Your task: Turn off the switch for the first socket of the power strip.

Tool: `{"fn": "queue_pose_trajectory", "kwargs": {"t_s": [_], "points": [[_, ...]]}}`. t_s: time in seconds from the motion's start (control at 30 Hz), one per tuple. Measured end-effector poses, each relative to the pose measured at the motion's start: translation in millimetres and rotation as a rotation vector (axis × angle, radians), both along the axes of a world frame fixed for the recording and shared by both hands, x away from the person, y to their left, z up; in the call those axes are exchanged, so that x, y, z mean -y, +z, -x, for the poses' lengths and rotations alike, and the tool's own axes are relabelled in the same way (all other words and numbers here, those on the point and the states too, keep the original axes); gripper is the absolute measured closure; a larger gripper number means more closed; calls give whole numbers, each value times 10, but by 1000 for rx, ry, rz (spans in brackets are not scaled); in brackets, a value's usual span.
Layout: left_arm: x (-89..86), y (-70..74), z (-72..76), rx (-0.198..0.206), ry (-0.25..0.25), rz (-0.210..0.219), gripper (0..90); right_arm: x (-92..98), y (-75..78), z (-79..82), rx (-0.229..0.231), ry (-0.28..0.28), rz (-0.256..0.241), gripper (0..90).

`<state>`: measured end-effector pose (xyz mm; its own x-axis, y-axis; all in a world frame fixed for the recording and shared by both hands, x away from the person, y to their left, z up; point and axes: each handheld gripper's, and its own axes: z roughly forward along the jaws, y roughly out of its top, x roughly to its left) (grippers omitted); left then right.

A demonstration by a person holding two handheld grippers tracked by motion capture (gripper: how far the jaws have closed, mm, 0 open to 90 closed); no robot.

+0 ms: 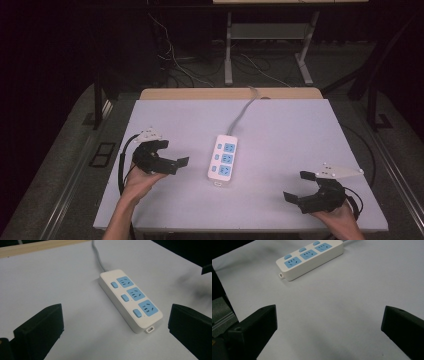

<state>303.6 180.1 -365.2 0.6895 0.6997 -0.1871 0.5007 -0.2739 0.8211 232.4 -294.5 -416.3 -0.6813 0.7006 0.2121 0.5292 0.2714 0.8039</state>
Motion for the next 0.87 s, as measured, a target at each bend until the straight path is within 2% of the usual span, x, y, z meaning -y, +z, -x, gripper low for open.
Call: {"fn": "queue_pose_trajectory", "kwargs": {"t_s": [0.2,0.47,0.7,0.8,0.87], "points": [[17,-91,205,40,12,33,0,-6,4,2,3,-1,-5,2],[26,-300,406,54,12,46,0,-8,9,19,1,-2,-17,2],[-37,-476,515,31,12,67,0,3,5,21,-5,-4,-33,2],[-37,-497,527,27,3,62,0,3,3,23,-9,-5,-37,2],[-39,-497,526,27,3,72,0,7,0,25,-9,-6,-40,3]]}}
